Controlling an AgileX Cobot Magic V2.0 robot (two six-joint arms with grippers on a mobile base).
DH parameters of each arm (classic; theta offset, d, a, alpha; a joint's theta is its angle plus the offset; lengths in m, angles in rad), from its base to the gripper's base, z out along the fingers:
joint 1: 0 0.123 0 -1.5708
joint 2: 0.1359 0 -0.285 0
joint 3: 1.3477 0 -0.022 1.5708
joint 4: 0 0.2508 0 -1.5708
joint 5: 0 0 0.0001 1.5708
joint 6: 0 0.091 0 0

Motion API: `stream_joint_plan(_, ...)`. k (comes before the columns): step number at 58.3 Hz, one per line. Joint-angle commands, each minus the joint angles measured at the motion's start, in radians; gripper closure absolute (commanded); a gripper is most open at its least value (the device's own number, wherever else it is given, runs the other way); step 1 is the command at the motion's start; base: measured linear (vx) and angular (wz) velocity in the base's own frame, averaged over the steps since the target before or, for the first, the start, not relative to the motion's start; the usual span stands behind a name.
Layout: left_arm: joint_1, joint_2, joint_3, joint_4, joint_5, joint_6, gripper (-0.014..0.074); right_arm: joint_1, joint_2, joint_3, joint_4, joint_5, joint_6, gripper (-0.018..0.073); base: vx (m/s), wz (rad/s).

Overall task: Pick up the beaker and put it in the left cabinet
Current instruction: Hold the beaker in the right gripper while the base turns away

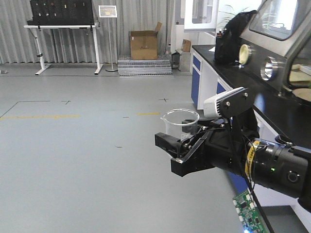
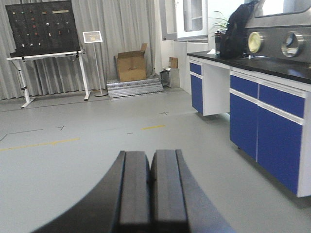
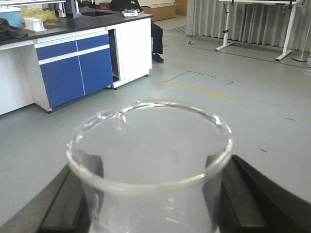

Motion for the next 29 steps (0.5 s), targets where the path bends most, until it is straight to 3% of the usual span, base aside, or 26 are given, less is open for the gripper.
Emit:
stream_joint_plan(1,-0.002,-0.019,0.016,-0.007,-0.084,-0.003,0.0595,-0.003,-0.034,-0.033,0.024,-0.031,-0.004,0.0426,0.51,0.11)
stream_joint_plan(29,-0.002,-0.019,0.016,-0.007,-0.084,-0.003,0.0595,-0.003,-0.034,-0.033,0.024,-0.031,-0.004,0.0426,0.56,0.12)
